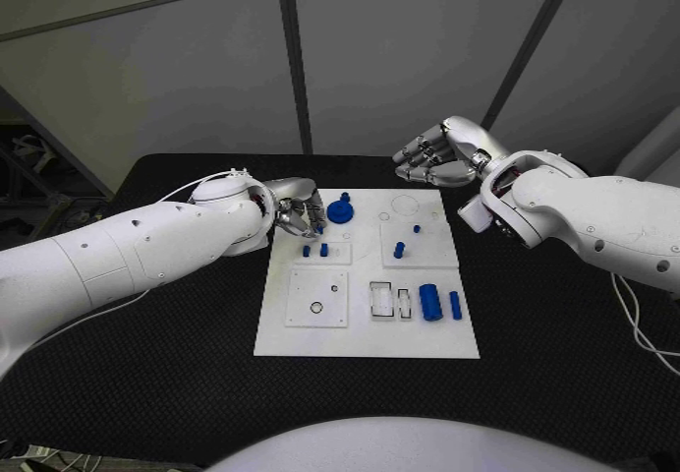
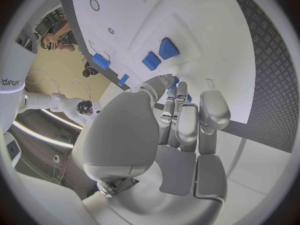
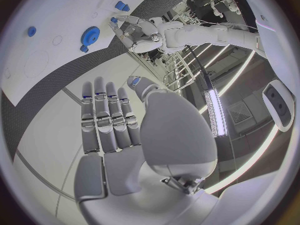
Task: Assemble the parts on the task board
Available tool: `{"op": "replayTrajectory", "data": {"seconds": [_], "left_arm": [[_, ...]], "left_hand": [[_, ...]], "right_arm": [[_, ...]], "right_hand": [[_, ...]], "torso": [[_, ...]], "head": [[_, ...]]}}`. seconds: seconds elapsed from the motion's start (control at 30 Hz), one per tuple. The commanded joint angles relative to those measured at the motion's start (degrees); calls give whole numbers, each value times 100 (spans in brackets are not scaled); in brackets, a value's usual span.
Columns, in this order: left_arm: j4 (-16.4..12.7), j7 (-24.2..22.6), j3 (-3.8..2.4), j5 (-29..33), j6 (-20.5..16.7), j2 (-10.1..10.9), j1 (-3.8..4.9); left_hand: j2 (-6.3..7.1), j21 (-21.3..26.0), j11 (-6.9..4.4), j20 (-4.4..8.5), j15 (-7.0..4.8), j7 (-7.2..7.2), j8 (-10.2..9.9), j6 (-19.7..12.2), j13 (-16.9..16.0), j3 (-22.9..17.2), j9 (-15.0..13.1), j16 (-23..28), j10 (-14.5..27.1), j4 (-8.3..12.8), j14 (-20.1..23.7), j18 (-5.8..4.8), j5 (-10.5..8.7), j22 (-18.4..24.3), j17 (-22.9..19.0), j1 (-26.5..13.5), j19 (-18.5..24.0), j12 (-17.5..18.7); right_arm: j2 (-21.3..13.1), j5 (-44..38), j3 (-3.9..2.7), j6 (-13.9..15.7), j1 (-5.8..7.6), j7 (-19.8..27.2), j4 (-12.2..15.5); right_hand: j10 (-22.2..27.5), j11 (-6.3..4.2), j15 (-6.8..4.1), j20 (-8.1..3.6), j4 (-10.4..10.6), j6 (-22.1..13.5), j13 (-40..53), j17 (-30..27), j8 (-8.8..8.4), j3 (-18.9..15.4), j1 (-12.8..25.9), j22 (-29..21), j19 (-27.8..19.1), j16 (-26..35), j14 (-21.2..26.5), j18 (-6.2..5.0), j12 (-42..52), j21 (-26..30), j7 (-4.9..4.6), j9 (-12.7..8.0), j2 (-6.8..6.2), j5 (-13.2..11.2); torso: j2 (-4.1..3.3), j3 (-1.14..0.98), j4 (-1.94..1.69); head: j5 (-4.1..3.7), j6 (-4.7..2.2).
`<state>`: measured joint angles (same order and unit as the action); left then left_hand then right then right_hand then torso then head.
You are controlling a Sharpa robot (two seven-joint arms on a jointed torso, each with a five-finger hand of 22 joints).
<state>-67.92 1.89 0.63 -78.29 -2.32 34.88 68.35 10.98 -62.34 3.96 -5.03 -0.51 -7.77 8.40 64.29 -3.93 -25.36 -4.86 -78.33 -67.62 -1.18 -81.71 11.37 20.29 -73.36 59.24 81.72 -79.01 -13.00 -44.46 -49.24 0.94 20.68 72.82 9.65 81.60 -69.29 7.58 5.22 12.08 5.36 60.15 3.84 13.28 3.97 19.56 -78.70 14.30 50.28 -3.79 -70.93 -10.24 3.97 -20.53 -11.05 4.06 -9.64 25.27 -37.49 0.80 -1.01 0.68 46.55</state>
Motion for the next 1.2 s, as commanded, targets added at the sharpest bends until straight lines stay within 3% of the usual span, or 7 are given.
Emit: {"op": "replayTrajectory", "data": {"seconds": [0.03,0.23,0.67,1.03,1.2], "left_arm": [[14,25,9,9,115,-14,3],[35,52,14,9,128,-27,3],[44,147,17,8,181,-12,3],[38,152,17,8,158,6,3],[57,174,17,8,130,36,3]], "left_hand": [[-17,21,2,-18,10,5,-19,23,-7,-26,-4,26,-38,-7,1,-528,-35,6,-7,-61,-16,41],[10,69,27,-26,27,-24,-88,-44,-3,-34,21,35,-9,7,18,-521,-41,24,-29,-98,10,123],[77,158,85,-81,82,-93,-449,-477,-12,-129,121,56,12,68,73,-505,-41,36,-158,-166,61,345],[119,179,67,-77,66,-101,-499,-781,-23,-157,128,47,-27,99,82,-500,-41,28,-195,-197,67,426],[134,211,62,-74,61,-109,-502,-1021,-26,-152,132,59,-31,112,101,-495,-42,35,-253,-211,77,479]], "right_arm": [[-4,-8,-4,-21,10,34,15],[-9,-8,-4,-21,10,33,19],[-30,-20,-4,-18,10,21,25],[-35,-56,-4,-34,11,-17,10],[-43,-296,-4,-174,11,-247,-31]], "right_hand": [[37,-17,-12,-13,-20,-1,-4,-6,0,0,-13,-5,34,10,35,-19,-22,37,-5,9,59,9],[37,-17,-12,-13,-20,-1,-4,-6,0,0,-13,-5,34,10,35,-19,-22,37,-5,9,59,9],[41,-16,-11,-12,-19,-5,-4,-8,-3,-4,-6,-9,36,11,38,-19,-23,44,-7,8,56,7],[55,-11,-7,-9,-21,-16,-6,-14,-9,-11,0,-15,36,15,49,-18,-28,54,-11,5,42,3],[157,24,17,4,-17,-45,-15,-32,-17,-47,38,-37,38,19,87,-14,-47,91,-37,1,2,-34]], "torso": [[-1,0,0],[0,1,3],[4,5,-3],[0,5,-1],[1,4,-2]], "head": [[-2,1],[-12,-1],[-21,3],[-16,-8],[-18,-14]]}}
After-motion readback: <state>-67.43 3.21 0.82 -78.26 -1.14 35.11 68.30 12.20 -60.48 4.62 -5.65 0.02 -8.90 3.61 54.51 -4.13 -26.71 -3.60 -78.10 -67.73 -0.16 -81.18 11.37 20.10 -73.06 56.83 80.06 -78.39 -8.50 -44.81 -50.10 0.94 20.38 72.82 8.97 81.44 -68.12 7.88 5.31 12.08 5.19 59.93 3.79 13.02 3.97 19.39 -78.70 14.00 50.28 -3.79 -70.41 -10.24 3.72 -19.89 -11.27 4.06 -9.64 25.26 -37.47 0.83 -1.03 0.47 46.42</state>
